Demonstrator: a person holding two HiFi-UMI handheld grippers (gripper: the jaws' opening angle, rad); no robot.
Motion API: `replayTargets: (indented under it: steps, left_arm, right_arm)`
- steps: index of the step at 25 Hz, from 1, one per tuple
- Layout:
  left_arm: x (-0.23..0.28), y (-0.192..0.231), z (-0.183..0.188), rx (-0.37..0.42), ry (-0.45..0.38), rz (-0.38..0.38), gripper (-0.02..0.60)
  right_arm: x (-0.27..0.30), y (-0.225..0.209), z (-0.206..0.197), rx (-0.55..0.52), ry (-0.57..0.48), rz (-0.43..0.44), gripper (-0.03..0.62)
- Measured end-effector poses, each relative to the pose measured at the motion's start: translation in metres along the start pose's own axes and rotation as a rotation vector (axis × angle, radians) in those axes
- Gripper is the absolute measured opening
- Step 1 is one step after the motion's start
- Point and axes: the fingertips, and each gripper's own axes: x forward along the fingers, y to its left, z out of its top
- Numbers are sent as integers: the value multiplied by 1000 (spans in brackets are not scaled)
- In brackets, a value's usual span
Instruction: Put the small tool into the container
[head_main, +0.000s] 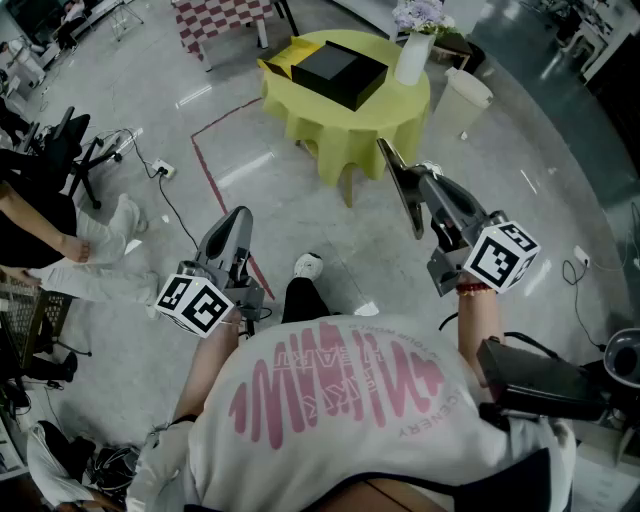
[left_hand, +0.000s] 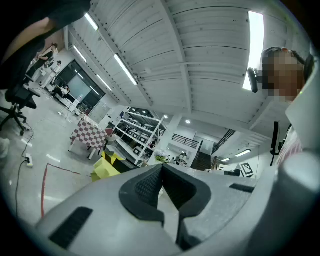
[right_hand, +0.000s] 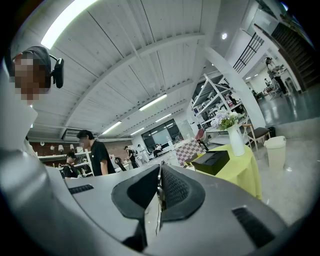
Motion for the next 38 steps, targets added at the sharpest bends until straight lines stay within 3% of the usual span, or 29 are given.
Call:
replayTargets:
  steps: [9, 16, 24, 38]
  left_arm:
    - [11, 13, 9, -3, 3, 3, 9]
    - [38, 56, 26, -17, -3, 14, 9]
    - [80, 131, 76, -20, -34, 22, 9]
    - [154, 249, 181, 49, -19, -48, 9]
  right_arm:
    - [21, -7, 7, -3, 8, -6, 14]
    - [77, -24, 10, -23, 41, -22, 14]
    - [175, -39, 30, -29, 36, -26, 14]
    - [334, -47, 82, -23, -40, -68, 14]
